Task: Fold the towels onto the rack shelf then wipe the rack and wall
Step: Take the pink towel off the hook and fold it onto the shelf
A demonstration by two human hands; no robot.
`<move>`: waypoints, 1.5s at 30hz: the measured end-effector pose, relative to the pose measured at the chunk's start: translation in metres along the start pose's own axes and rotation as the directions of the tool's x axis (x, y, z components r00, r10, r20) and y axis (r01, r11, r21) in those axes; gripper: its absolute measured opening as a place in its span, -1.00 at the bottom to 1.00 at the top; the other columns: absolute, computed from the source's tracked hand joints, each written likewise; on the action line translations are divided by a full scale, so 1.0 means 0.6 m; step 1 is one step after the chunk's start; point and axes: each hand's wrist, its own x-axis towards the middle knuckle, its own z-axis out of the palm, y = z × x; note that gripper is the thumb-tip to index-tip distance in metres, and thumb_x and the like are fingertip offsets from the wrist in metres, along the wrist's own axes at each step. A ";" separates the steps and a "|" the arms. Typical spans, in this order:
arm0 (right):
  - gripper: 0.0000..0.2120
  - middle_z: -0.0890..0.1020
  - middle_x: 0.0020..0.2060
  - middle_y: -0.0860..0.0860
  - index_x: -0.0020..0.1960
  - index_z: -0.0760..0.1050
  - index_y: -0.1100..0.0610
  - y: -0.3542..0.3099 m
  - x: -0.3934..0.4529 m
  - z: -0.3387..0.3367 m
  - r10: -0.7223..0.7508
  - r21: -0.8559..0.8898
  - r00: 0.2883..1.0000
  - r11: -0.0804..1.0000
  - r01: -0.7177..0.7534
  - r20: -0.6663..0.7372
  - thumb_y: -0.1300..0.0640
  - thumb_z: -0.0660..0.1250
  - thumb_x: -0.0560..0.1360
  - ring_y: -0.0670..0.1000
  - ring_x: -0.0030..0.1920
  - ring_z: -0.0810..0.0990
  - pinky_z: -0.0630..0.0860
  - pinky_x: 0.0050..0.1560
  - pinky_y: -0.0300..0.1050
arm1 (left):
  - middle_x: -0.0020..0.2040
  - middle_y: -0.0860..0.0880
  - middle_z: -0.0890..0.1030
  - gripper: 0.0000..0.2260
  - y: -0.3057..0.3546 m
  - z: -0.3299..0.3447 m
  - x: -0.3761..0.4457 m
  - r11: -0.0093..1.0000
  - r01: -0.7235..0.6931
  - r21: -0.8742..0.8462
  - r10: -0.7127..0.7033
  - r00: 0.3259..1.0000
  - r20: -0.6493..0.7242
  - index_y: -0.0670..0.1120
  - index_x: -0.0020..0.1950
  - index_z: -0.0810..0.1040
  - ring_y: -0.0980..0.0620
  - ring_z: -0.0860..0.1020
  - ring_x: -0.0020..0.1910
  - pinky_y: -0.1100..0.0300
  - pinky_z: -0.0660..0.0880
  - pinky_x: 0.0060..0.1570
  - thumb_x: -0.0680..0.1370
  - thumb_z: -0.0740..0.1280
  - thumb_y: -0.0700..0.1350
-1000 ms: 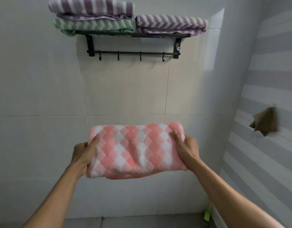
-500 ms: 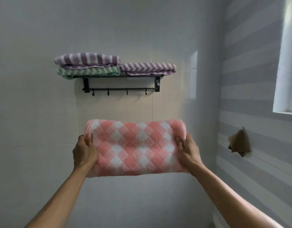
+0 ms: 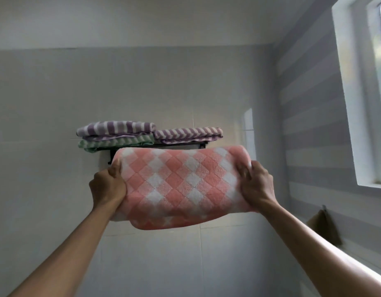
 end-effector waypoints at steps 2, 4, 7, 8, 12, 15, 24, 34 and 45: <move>-0.73 0.51 -0.13 0.12 0.31 0.32 0.10 -0.013 0.025 0.008 0.001 0.101 1.000 0.995 0.002 -0.032 0.04 0.21 0.66 0.15 -0.16 0.49 0.38 -0.16 -0.06 | 0.06 -0.43 0.60 -0.43 0.011 0.017 0.027 0.999 -0.016 -0.027 0.016 1.000 -0.018 -0.30 -0.08 0.58 -0.40 0.55 0.06 -0.04 0.35 -0.07 0.69 0.08 0.16; -0.72 0.48 -0.20 0.04 0.32 0.22 0.04 -0.021 0.052 0.019 -0.017 0.151 0.997 0.988 0.028 -0.074 0.04 0.21 0.66 0.07 -0.23 0.50 0.40 -0.22 -0.07 | 0.11 -0.38 0.61 -0.50 0.015 0.039 0.061 0.997 -0.039 -0.066 0.037 0.999 -0.038 -0.26 0.05 0.55 -0.38 0.56 0.10 -0.08 0.42 0.00 0.68 0.10 0.18; -0.80 0.46 -0.28 0.06 0.20 0.26 0.03 -0.033 0.103 0.041 -0.060 0.135 0.991 0.988 0.076 -0.119 0.00 0.21 0.66 0.04 -0.31 0.47 0.40 -0.24 -0.04 | 0.20 -0.29 0.60 -0.51 0.020 0.078 0.115 0.990 -0.013 -0.137 0.008 0.999 -0.040 -0.16 0.29 0.40 -0.34 0.57 0.13 -0.15 0.50 0.10 0.64 0.14 0.24; -0.84 0.47 -0.29 0.05 0.16 0.29 0.04 -0.036 0.119 0.047 -0.065 0.119 0.989 0.990 0.080 -0.130 0.00 0.21 0.66 0.03 -0.32 0.46 0.39 -0.25 -0.05 | 0.21 -0.28 0.59 -0.51 0.023 0.088 0.130 0.989 -0.010 -0.147 0.005 0.999 -0.033 -0.13 0.33 0.36 -0.34 0.58 0.12 -0.16 0.52 0.10 0.64 0.15 0.24; -0.94 0.49 -0.27 -0.08 0.02 0.41 0.02 -0.042 0.176 0.078 -0.094 0.095 0.985 0.990 0.109 -0.145 0.07 0.22 0.66 -0.13 -0.30 0.43 0.32 -0.39 -0.23 | 0.28 -0.26 0.53 -0.54 0.032 0.128 0.188 0.979 -0.066 -0.192 0.058 0.997 -0.043 -0.12 0.37 0.27 -0.32 0.53 0.18 -0.14 0.44 0.10 0.66 0.16 0.18; -0.92 0.53 -0.20 0.00 0.03 0.47 -0.02 -0.044 0.216 0.098 -0.109 0.070 0.982 0.990 0.121 -0.155 0.07 0.21 0.66 -0.15 -0.29 0.43 0.31 -0.38 -0.27 | 0.23 -0.25 0.54 -0.60 0.037 0.158 0.236 0.966 -0.082 -0.246 0.072 0.996 -0.048 -0.13 0.30 0.35 -0.29 0.52 0.19 -0.09 0.42 0.13 0.66 0.19 0.16; -0.91 0.55 -0.01 0.06 0.08 0.50 -0.06 -0.035 0.381 0.178 -0.143 0.119 0.954 0.977 0.179 -0.265 0.04 0.22 0.65 0.01 -0.19 0.48 0.32 -0.26 -0.13 | 0.25 -0.20 0.58 -0.67 0.094 0.263 0.371 0.947 -0.156 -0.280 0.119 0.982 -0.147 -0.09 0.28 0.43 -0.21 0.52 0.24 0.10 0.32 0.04 0.66 0.23 0.11; -0.87 0.54 0.00 -0.01 0.14 0.52 0.00 0.006 0.623 0.271 -0.178 0.207 0.914 0.942 0.265 -0.364 0.10 0.23 0.65 0.04 -0.02 0.51 0.34 -0.12 -0.23 | 0.21 -0.17 0.60 -0.70 0.158 0.418 0.531 0.906 -0.262 -0.332 0.175 0.947 -0.268 -0.05 0.20 0.46 -0.16 0.54 0.21 0.08 0.43 0.09 0.64 0.23 0.15; -0.87 0.66 0.03 0.10 0.03 0.58 0.10 0.075 0.797 0.390 -0.021 0.151 0.993 0.988 0.038 -0.113 0.13 0.29 0.54 0.14 0.08 0.62 0.57 0.09 -0.06 | 0.29 -0.26 0.57 -0.51 0.114 0.563 0.645 0.989 -0.112 -0.101 0.110 0.994 -0.020 -0.27 0.31 0.51 -0.24 0.54 0.27 0.05 0.46 0.23 0.63 0.29 0.12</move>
